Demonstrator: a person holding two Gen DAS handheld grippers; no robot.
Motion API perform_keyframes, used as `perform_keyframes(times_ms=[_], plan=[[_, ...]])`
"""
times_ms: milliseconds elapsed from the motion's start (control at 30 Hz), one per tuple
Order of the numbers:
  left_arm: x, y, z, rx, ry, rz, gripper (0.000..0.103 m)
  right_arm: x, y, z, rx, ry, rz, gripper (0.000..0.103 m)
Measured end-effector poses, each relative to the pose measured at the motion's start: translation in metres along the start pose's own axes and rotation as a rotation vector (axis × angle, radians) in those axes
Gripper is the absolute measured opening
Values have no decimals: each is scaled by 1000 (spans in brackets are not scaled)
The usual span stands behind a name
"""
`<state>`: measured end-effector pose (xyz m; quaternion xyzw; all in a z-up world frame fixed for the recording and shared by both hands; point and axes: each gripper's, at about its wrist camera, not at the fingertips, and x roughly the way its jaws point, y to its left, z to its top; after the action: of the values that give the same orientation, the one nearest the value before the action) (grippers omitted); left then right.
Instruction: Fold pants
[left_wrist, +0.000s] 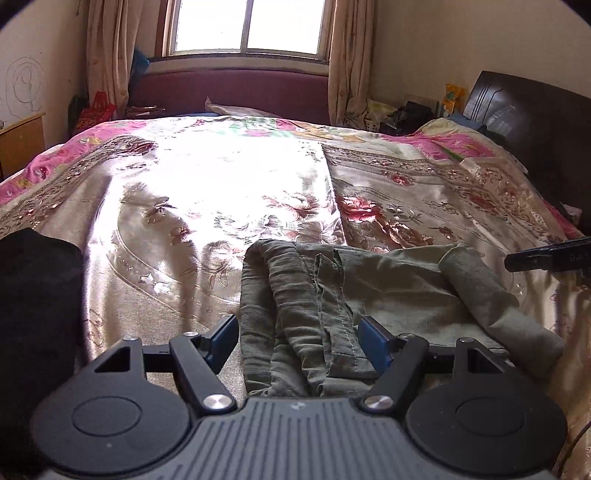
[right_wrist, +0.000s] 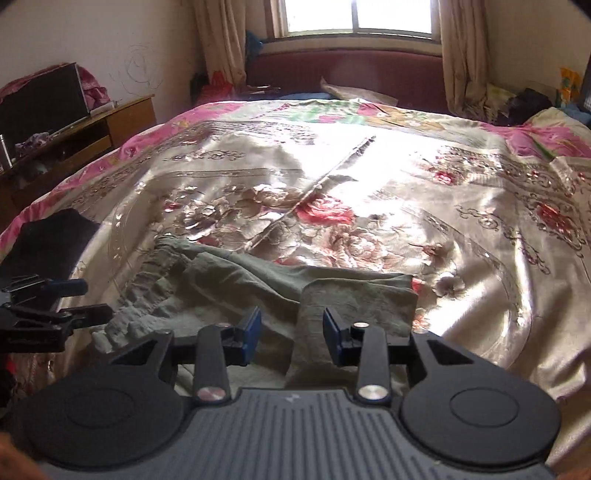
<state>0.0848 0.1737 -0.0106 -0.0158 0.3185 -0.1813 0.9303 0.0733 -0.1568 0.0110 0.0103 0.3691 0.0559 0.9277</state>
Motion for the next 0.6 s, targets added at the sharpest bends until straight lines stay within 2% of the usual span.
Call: perform_keyframes(times_ms=[33, 100, 133, 200, 233, 300, 333, 400, 500, 600], plan=[[0, 1, 0, -9, -5, -18, 85, -2, -13, -2, 18, 21, -77, 35], [1, 3, 1, -39, -15, -62, 85, -12, -19, -4, 24, 24, -131, 36], [2, 4, 0, -51, -21, -67, 85, -22, -13, -5, 16, -1, -97, 36], [4, 5, -1, -63, -24, -58, 85, -33, 14, -3, -21, -33, 74, 36], [4, 6, -1, -70, -16, -52, 85, -31, 28, -3, -51, -19, 150, 35], [2, 6, -2, -82, -13, -40, 85, -14, 63, -7, -138, 18, 227, 35], [1, 5, -3, -83, -11, -36, 85, -3, 74, -12, -187, 30, 215, 34], [-2, 3, -3, -73, -12, -32, 85, 18, 78, -23, -249, 91, 126, 32], [-3, -2, -3, -43, -10, -40, 85, 29, 52, -42, -284, 145, -60, 29], [3, -9, -1, -16, -7, -52, 85, 14, -10, -45, -143, 148, -249, 31]])
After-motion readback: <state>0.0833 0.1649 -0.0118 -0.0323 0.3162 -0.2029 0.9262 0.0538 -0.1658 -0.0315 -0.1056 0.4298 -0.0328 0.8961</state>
